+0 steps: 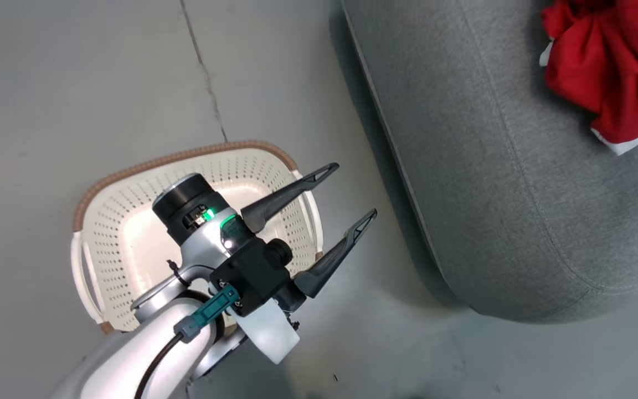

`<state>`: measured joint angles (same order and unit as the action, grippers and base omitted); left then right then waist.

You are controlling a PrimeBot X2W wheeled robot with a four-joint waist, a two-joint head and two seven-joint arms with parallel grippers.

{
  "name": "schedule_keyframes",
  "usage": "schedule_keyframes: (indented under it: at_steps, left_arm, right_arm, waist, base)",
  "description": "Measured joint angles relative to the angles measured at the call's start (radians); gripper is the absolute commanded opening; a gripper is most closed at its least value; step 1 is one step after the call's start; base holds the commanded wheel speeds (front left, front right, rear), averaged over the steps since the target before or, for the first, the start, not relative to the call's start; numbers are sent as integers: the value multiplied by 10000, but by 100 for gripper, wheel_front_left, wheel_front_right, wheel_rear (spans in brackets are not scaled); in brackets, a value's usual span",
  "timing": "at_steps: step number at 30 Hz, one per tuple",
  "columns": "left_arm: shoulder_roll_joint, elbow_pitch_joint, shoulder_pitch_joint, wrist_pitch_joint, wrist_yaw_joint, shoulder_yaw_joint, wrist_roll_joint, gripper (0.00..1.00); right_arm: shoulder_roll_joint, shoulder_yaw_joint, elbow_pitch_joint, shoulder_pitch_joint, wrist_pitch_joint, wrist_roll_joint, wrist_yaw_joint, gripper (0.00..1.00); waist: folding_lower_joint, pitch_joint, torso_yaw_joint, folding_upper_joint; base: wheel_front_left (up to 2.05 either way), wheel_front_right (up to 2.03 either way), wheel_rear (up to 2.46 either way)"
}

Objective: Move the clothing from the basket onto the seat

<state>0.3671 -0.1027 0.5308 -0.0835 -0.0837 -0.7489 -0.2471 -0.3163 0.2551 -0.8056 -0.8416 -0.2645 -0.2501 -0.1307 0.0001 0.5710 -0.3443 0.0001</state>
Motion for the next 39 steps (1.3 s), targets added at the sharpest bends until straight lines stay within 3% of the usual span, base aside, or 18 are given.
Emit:
schedule_keyframes:
  at_steps: [11,20,30,39]
  left_arm:
    - [-355,748,-967,-1103,1049,725,-635,100]
    - [-259,886,-1770,-1471,1879,1680,-1204,100]
    - [-142,1007,-2705,-1651,2608,2562,-1624,100]
    - [-171,1110,-3951,-1739,3145,3567,-2125,100]
  right_arm:
    - [403,-155,2809,2663,-2,-441,0,100]
    - [1580,-857,5241,4593,0,-46,0,100]
    - [2412,-1839,6707,6076,403,447,0,100]
    - [2660,-2370,7363,7289,731,709,0,100]
  waist:
    - [0,-1738,644,0]
    - [0,-2734,1524,0]
    - [-1,-3594,2252,0]
    - [0,-4389,2795,0]
  base:
    - [0,0,0]
    - [0,0,0]
    - [0,0,0]
    - [0,0,0]
